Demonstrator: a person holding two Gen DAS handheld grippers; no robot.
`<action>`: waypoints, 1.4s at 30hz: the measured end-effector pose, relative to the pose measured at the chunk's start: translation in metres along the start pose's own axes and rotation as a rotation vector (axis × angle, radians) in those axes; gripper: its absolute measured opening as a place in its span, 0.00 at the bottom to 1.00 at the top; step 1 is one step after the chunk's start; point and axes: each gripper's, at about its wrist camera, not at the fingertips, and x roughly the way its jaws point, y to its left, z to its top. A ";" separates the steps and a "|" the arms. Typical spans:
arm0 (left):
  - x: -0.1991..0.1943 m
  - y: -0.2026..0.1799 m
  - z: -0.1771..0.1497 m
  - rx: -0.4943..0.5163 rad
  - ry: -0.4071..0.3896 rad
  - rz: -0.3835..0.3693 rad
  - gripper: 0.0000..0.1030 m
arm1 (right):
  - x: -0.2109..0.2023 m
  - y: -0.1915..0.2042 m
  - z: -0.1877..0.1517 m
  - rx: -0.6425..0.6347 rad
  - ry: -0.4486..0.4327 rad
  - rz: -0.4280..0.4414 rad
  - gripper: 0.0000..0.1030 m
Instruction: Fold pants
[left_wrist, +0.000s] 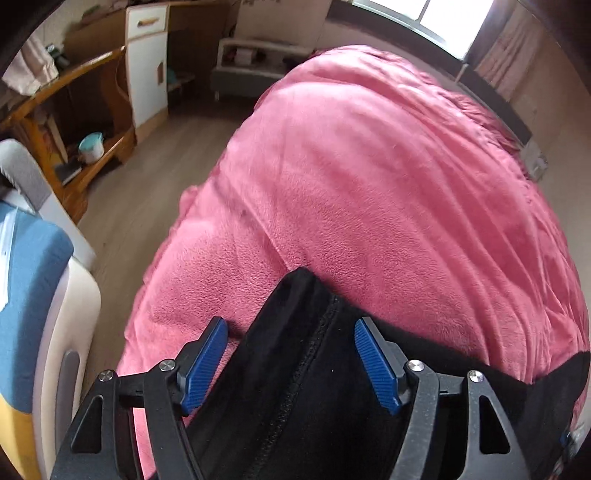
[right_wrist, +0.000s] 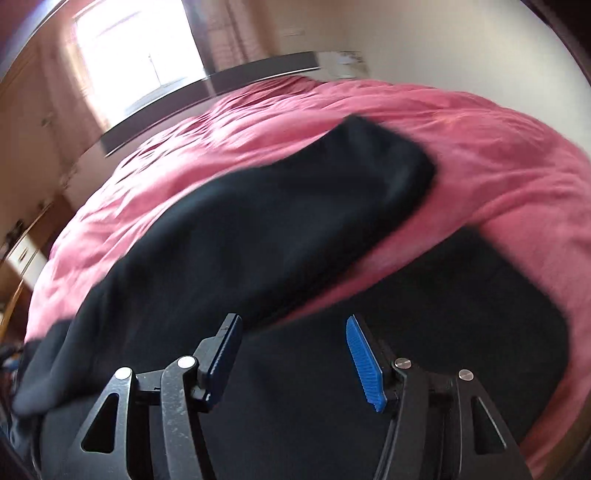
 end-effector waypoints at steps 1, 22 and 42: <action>-0.001 -0.004 -0.001 0.016 -0.002 -0.012 0.40 | 0.003 0.007 -0.006 -0.017 0.001 -0.007 0.58; -0.040 0.041 -0.048 -0.169 -0.221 0.106 0.45 | 0.024 0.019 -0.024 -0.072 0.014 -0.076 0.68; -0.140 0.087 -0.224 -0.225 -0.295 0.036 0.62 | -0.027 -0.008 -0.048 0.136 -0.083 0.036 0.69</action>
